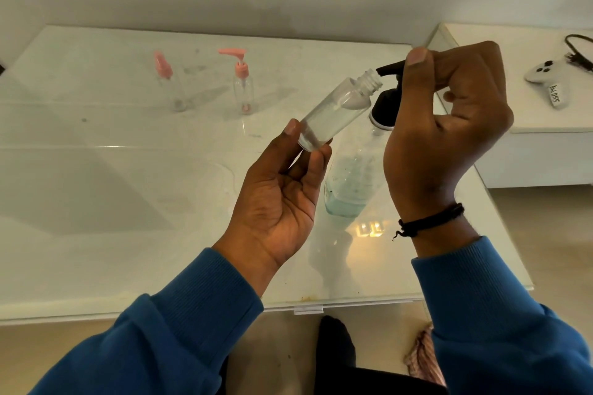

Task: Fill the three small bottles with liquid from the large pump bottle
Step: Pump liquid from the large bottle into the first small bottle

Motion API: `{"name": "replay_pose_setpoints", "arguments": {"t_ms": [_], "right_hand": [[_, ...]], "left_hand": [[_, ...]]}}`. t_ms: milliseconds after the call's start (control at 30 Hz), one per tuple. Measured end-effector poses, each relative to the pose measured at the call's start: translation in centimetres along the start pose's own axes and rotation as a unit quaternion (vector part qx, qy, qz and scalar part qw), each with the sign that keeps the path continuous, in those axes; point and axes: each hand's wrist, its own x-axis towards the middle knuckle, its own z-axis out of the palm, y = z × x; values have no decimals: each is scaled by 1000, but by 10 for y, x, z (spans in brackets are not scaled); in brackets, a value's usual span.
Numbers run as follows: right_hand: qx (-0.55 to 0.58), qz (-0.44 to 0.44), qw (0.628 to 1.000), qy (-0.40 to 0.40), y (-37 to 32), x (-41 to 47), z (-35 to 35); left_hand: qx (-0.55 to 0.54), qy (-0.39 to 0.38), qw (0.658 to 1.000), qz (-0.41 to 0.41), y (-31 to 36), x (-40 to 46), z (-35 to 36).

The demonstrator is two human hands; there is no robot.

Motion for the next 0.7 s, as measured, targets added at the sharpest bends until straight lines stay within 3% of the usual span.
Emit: {"name": "replay_pose_setpoints", "arguments": {"t_ms": [367,700], "right_hand": [[25,-3,1000,-5,0,-8,1],[-27,-22,999,-14,-7,2,0]], "left_hand": [[-7,-2,1000,-10,0,-3,3],[-10,-5,1000,-12,1,-4,3]]}}
